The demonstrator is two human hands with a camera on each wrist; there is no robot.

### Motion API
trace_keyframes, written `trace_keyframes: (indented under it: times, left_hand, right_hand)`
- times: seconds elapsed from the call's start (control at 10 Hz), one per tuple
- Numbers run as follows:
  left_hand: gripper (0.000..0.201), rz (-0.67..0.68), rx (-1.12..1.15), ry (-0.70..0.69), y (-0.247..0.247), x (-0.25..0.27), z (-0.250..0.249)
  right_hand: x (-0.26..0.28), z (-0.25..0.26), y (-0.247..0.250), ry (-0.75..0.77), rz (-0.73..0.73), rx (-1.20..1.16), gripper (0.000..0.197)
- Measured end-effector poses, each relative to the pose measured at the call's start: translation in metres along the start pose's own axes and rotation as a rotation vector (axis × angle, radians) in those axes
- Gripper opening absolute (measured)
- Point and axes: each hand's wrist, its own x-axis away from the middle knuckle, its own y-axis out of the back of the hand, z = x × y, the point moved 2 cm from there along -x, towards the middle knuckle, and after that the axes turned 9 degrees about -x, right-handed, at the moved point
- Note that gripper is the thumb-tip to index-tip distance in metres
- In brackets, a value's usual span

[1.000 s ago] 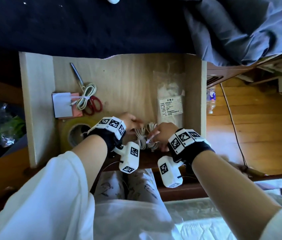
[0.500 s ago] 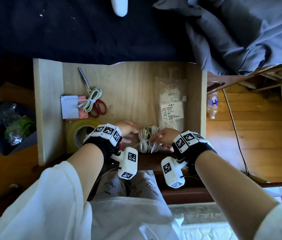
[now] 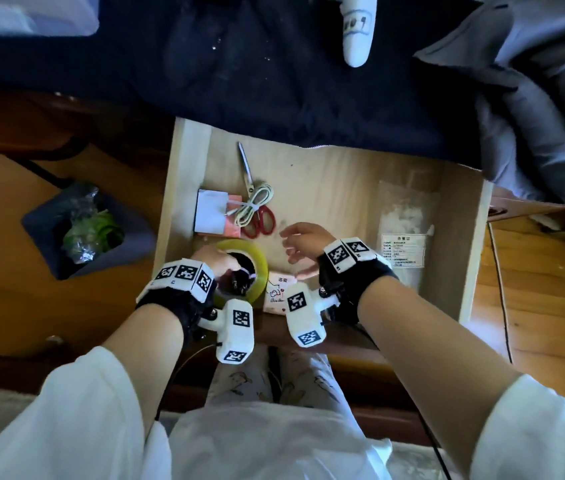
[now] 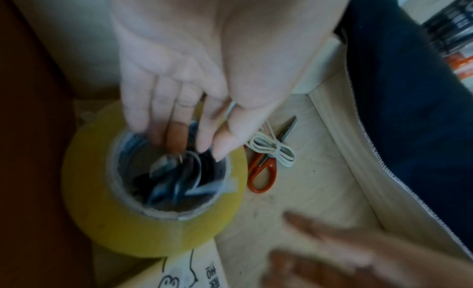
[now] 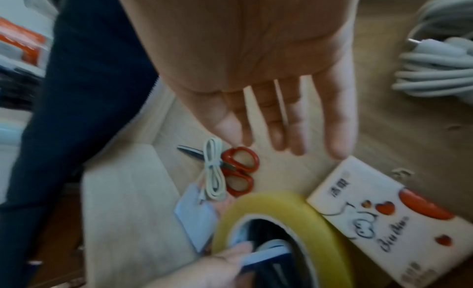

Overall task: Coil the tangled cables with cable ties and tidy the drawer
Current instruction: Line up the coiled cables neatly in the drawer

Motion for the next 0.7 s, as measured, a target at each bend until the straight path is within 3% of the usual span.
trace_keyframes:
  times: [0.1, 0.3, 0.4, 0.5, 0.6, 0.7]
  left_hand:
    - [0.044, -0.005, -0.101, 0.001, 0.003, -0.006, 0.002]
    - [0.049, -0.024, -0.328, -0.005, 0.014, 0.003, 0.002]
    - [0.057, 0.005, -0.309, -0.019, 0.013, -0.002, 0.006]
    - [0.061, -0.005, -0.268, -0.019, 0.010, -0.003, 0.007]
    - [0.050, -0.020, -0.306, -0.041, 0.009, 0.001, 0.010]
    - [0.035, -0.071, -0.279, -0.071, 0.020, 0.005, 0.008]
  right_hand:
    - [-0.013, -0.023, -0.006, -0.141, 0.011, 0.161, 0.036]
    - [-0.021, -0.055, -0.027, -0.312, 0.085, 0.042, 0.007]
    - [-0.028, -0.055, -0.037, -0.369, 0.084, 0.010, 0.020]
    - [-0.029, -0.054, -0.034, -0.388, 0.112, 0.005, 0.015]
    - [-0.023, -0.053, -0.020, -0.402, 0.158, 0.011, 0.018]
    - [-0.022, -0.029, -0.009, -0.237, 0.053, -0.029, 0.016]
